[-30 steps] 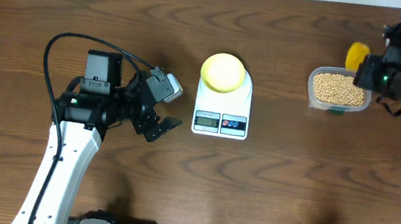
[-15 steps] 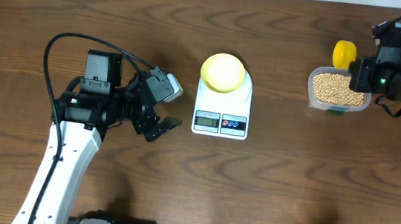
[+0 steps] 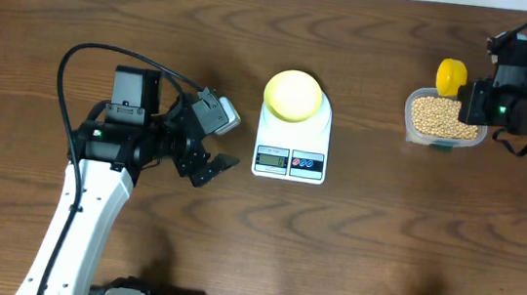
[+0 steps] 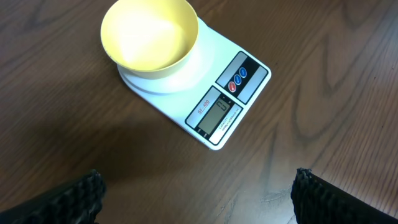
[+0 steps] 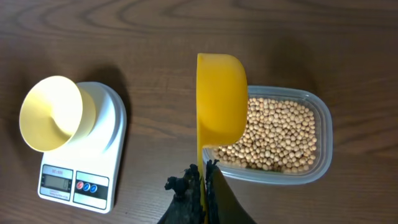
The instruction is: Scoop item into bowl and weigh 50g on scale
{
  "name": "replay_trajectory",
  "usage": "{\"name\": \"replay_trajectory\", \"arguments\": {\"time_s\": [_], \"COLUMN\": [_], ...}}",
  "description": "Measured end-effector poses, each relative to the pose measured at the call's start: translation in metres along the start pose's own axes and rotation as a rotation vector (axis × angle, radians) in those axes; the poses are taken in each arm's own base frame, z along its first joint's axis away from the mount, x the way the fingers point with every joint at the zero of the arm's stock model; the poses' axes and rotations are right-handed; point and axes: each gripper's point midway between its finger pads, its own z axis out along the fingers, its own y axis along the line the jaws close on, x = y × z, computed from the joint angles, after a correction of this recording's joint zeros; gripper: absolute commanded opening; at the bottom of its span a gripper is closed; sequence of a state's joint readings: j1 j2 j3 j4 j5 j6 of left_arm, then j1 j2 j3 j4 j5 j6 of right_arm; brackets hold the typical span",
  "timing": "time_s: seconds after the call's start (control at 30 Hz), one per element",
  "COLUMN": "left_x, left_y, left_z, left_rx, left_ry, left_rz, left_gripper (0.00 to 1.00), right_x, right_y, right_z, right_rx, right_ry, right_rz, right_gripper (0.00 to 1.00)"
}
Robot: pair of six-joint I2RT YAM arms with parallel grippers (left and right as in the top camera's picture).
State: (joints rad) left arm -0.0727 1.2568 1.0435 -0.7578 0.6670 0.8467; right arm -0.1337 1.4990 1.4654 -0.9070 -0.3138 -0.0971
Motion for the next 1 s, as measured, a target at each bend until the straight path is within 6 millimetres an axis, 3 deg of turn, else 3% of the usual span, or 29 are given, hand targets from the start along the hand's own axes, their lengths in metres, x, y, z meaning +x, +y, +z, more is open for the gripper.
{"name": "replay_trajectory", "arguments": {"time_s": [1.0], "left_x": [0.0016], "left_y": [0.0039], "left_z": [0.0], "left_rx": [-0.02], "left_ry": [0.012], "left_rz": [0.004], "left_gripper": [0.98], "right_x": [0.009], "right_y": [0.0009], "right_z": [-0.0002], "right_rx": [-0.004], "right_ry": [0.036], "right_rz": [0.009], "right_gripper": [0.01]}}
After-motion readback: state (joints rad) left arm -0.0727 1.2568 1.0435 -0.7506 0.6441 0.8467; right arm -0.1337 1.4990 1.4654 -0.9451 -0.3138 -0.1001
